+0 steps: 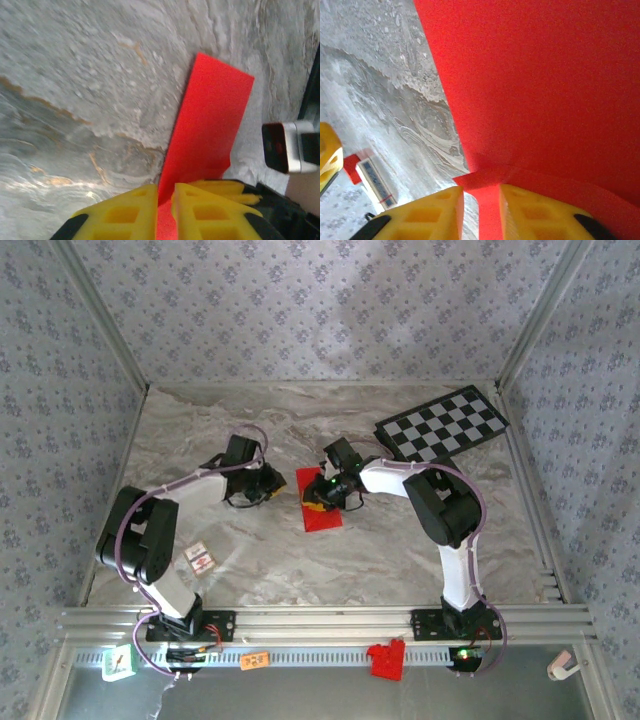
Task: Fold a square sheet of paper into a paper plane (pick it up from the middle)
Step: Fold the triangle a second time at the center of the table.
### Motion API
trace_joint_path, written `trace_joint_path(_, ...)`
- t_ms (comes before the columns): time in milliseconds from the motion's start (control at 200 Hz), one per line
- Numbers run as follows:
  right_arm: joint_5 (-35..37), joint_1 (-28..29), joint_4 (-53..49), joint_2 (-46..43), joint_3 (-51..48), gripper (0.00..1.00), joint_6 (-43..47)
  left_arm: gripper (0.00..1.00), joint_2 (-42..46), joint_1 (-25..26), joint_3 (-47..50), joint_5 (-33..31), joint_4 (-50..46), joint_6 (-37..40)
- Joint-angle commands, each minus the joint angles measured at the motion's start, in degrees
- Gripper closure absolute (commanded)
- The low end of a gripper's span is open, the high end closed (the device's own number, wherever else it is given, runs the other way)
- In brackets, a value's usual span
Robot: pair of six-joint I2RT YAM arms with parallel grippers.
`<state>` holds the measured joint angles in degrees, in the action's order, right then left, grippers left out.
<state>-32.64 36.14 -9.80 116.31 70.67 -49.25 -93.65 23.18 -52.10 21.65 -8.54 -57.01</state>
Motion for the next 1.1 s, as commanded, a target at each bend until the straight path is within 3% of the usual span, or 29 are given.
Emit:
trace_joint_path(0, 2.92, -0.41, -4.98, 1.81, 0.07, 0.82, 1.00, 0.86, 0.63, 2.48, 0.42, 2.67, 1.81, 0.31)
trace_joint_path(165, 3.53, -0.46, -5.69, 1.66, 0.09, 0.92, 1.41, 0.91, -1.47, 5.89, -0.85, 3.55, 1.73, 1.03)
trace_joint_path(335, 3.59, -0.47, -5.84, 1.72, 0.25, 0.96, 1.41, 0.97, -3.92, 7.21, -1.68, 3.78, 1.73, 1.43)
trace_joint_path(1094, 2.94, -0.41, -4.87, 1.03, 0.17, 0.97, 0.98, 1.00, -11.89, 8.11, -5.63, 0.38, -1.16, 2.48)
